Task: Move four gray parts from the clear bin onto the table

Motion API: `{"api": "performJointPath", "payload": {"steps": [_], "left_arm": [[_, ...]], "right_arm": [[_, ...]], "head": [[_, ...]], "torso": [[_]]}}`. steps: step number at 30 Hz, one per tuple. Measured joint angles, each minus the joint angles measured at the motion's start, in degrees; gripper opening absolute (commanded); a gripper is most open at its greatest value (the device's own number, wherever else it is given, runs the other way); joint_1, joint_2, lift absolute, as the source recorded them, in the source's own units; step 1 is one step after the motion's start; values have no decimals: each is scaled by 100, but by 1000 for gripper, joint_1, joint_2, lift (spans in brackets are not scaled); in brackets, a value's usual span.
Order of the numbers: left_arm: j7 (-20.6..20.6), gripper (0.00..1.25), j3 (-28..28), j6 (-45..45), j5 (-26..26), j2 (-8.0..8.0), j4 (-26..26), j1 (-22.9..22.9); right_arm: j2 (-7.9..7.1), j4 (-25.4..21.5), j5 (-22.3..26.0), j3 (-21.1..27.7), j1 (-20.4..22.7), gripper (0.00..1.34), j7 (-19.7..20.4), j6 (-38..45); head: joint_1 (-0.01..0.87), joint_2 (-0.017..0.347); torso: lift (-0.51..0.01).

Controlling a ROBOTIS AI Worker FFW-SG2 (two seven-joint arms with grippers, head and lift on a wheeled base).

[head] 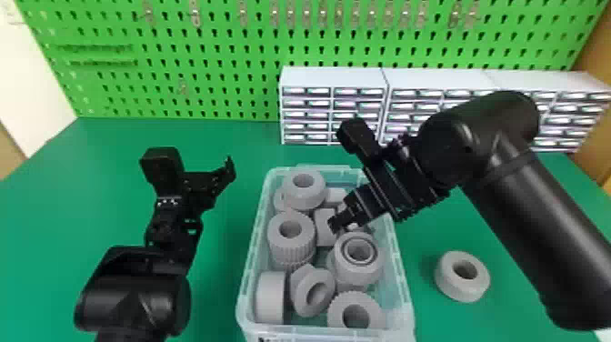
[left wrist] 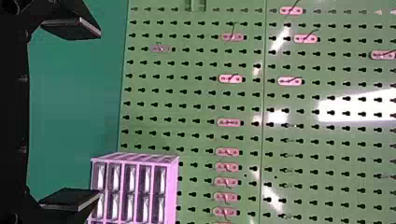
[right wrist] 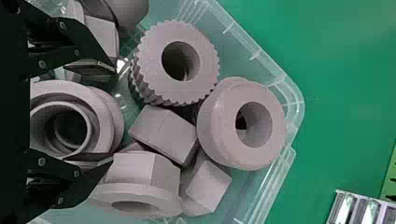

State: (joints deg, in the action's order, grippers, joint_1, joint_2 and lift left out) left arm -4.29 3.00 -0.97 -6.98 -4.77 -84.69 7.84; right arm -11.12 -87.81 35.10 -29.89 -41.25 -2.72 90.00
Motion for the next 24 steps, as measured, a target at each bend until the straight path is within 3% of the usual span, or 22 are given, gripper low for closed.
{"api": "performJointPath", "payload": {"steps": [24], "left_arm": [[-57,1160,4,18,-13,-41,5,54]], "right_arm": [[-41,254,195,-233,82,761,0,0]], "head": [[693,72]], "torso": [[-52]]}}
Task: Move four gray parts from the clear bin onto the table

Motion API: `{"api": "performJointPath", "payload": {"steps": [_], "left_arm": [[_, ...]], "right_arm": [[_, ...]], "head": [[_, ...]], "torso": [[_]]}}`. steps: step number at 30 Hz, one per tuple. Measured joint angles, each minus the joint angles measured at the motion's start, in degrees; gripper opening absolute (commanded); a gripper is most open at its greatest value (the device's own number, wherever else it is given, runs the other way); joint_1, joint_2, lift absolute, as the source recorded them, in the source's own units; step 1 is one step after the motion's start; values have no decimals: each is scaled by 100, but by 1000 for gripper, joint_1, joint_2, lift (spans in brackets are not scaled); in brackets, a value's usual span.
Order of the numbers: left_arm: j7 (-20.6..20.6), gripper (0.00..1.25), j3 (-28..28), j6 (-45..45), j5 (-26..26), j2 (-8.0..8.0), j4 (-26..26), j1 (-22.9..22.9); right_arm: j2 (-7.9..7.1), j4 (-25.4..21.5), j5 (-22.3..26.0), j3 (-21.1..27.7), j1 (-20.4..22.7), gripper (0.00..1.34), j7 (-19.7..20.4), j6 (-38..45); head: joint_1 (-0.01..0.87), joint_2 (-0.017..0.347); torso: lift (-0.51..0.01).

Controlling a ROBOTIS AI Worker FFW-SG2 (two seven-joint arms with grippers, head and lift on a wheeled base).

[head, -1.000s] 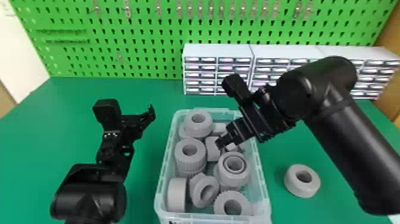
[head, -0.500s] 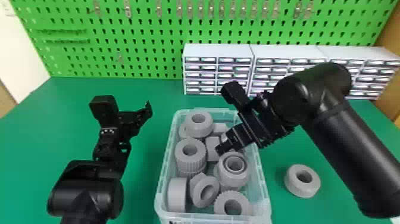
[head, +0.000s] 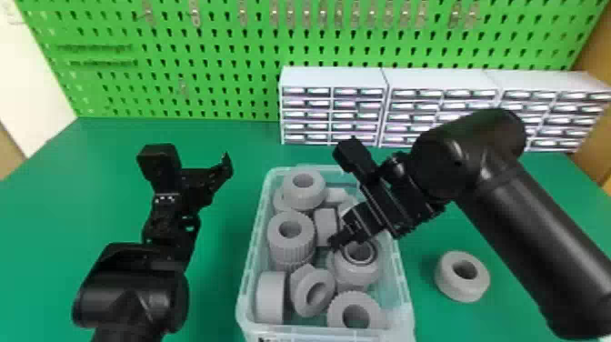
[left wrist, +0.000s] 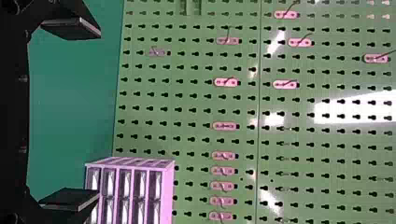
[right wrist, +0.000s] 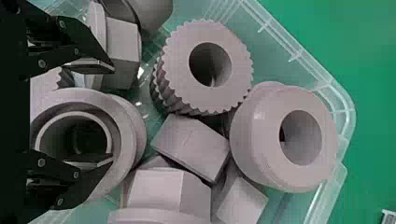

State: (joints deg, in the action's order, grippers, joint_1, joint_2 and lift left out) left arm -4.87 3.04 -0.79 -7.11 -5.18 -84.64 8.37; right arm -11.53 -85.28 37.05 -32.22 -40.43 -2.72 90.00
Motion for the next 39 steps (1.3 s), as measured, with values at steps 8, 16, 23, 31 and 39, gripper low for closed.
{"api": "performJointPath", "payload": {"steps": [8,16,23,31,39], "left_arm": [[-5,1160,4,0,-8,0,0,24],[-5,1160,3,0,-11,0,0,24],[-14,1160,10,0,-18,0,0,24],[-14,1160,14,0,-27,0,0,24],[-23,1160,12,5,-33,0,0,24]], "right_arm": [[-2,77,54,-127,6,759,0,0],[-7,191,67,-233,9,759,0,0],[-7,320,80,-302,17,759,0,0],[-7,424,105,-362,24,759,0,0],[-7,472,139,-379,26,644,0,0]], "head": [[693,72],[693,72],[693,72],[693,72],[693,72]], "torso": [[-52],[-52],[-52],[-52],[-52]]}}
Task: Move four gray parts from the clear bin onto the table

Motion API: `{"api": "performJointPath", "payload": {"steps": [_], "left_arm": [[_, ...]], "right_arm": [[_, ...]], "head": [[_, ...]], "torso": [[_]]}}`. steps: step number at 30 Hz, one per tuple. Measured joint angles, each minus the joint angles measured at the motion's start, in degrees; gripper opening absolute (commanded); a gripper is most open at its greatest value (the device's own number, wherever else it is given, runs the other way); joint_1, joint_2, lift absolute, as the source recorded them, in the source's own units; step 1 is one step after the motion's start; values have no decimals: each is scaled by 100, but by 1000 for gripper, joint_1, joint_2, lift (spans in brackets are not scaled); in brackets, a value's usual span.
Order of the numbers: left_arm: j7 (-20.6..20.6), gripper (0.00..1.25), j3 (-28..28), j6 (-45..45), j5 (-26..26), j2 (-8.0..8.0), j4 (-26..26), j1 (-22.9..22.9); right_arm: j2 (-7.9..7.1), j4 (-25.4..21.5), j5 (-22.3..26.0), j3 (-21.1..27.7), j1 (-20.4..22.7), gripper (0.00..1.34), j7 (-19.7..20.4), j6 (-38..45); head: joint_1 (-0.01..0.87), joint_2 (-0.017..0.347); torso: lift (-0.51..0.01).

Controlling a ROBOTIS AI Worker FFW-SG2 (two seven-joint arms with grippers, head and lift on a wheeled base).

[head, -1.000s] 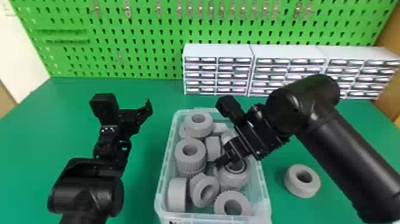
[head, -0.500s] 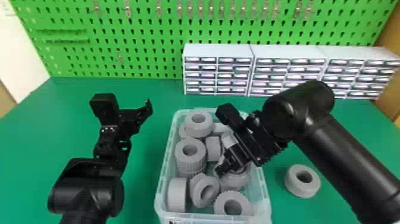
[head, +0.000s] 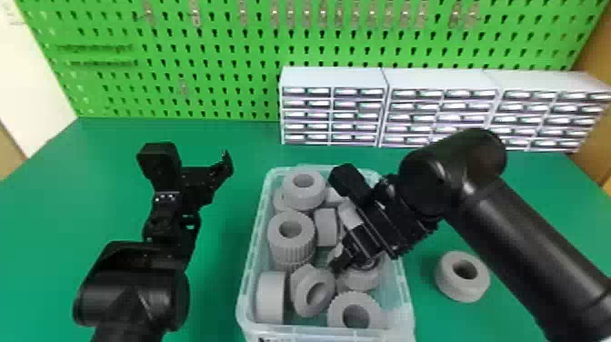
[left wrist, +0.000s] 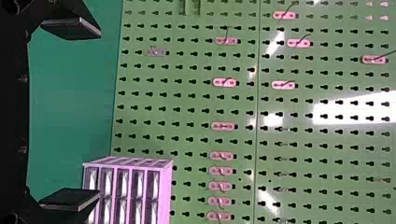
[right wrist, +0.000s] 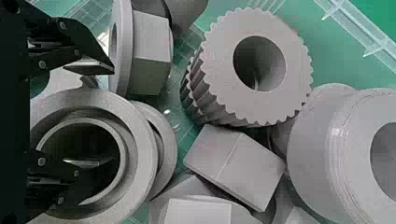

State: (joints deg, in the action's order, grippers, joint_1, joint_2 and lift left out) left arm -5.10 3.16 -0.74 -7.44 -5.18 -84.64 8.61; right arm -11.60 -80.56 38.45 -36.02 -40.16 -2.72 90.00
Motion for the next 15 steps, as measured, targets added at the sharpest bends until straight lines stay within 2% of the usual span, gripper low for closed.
{"api": "performJointPath", "payload": {"steps": [8,15], "left_arm": [[0,1160,-7,5,-9,-1,0,0],[0,1160,-24,21,-20,-5,0,-21]], "right_arm": [[12,15,-8,-19,-23,275,1,0],[17,15,-49,-170,-135,253,0,0]], "head": [[693,72],[693,72]], "torso": [[-52],[-52]]}}
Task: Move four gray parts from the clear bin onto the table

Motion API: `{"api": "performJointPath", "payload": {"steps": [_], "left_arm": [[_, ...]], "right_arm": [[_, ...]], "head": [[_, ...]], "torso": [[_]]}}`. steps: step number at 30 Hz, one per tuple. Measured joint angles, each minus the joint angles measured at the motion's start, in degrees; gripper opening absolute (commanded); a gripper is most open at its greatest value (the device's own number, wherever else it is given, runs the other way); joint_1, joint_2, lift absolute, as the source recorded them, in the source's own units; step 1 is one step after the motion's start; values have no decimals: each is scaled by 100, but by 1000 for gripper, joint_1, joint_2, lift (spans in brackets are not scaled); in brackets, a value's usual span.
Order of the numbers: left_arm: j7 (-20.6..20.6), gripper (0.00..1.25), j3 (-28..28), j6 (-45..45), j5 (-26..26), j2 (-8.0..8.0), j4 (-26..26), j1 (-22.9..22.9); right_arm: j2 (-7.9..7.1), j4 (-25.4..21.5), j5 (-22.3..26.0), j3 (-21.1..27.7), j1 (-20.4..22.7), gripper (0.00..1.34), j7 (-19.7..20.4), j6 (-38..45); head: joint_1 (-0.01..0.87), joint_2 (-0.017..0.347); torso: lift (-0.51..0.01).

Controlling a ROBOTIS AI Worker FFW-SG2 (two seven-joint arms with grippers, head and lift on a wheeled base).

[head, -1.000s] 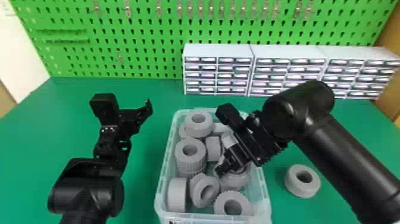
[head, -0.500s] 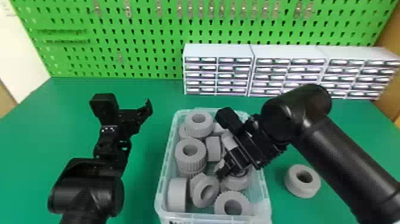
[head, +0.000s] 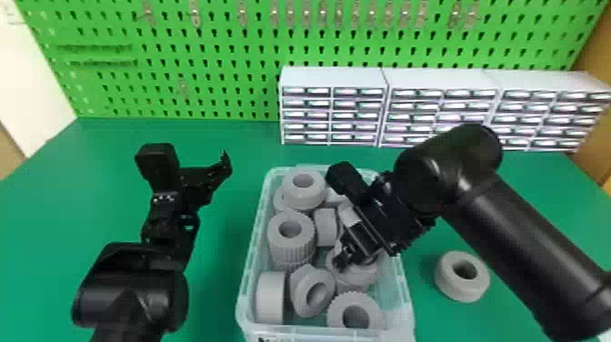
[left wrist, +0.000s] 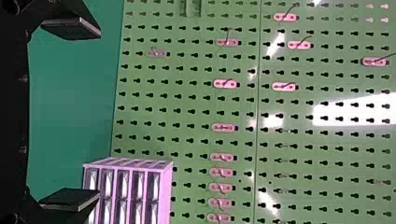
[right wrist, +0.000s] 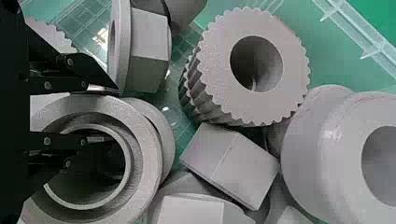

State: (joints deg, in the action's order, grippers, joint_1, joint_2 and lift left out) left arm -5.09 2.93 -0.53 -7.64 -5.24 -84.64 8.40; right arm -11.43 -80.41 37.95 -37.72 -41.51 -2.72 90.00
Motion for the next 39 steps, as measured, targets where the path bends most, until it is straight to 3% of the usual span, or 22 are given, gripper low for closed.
{"api": "performJointPath", "payload": {"steps": [22,39], "left_arm": [[-18,1160,18,10,-19,-4,0,12],[-27,1160,24,9,-23,-4,0,1]], "right_arm": [[19,-85,211,-48,-75,253,0,0],[9,-568,308,177,-155,253,0,0]], "head": [[693,72],[693,72]], "torso": [[-52],[-52]]}}
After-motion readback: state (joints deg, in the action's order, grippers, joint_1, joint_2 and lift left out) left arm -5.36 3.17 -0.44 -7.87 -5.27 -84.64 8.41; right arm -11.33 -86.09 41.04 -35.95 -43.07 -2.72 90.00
